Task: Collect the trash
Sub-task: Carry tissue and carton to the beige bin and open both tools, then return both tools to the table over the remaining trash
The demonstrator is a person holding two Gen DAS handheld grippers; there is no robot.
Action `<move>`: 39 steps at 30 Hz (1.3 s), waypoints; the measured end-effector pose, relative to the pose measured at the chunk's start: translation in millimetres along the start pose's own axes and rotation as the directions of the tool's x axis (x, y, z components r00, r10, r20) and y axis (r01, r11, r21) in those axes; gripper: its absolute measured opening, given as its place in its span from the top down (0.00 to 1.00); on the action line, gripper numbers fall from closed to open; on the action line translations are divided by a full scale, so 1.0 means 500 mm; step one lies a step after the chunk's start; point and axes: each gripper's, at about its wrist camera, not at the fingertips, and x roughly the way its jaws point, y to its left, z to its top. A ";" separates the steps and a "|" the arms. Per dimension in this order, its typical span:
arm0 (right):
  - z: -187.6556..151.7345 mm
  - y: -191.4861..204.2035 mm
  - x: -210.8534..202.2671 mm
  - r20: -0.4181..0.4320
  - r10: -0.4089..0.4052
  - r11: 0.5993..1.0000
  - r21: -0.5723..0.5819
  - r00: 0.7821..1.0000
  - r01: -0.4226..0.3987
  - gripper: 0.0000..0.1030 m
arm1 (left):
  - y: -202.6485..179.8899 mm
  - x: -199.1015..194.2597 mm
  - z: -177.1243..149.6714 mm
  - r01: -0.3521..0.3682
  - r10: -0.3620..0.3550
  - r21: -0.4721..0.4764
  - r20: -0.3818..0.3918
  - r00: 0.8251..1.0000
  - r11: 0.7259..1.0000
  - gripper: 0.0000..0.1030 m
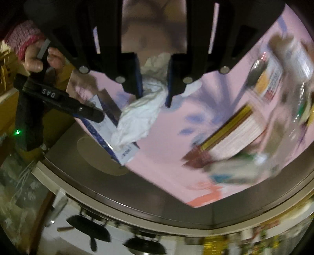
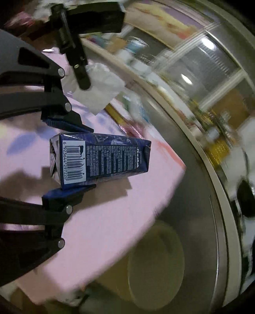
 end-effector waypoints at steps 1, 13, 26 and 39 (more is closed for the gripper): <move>0.013 -0.020 -0.006 0.017 -0.020 0.999 0.032 1.000 0.019 0.55 | -0.013 0.020 0.023 0.013 -0.013 0.010 -0.009 1.000 1.000 0.80; 0.148 -0.232 -0.024 0.095 -0.222 0.928 0.326 0.970 0.180 0.54 | -0.225 0.310 0.271 0.129 -0.109 0.116 -0.160 0.981 0.985 0.80; 0.115 -0.249 -0.063 0.177 -0.200 0.912 0.394 0.964 0.117 0.37 | -0.222 0.297 0.269 0.071 -0.059 0.093 -0.127 0.990 0.993 0.44; 0.024 0.010 -0.052 0.132 -0.050 0.987 0.161 0.990 0.028 0.37 | -0.053 -0.011 0.053 -0.291 0.293 -0.028 0.105 0.950 0.956 0.44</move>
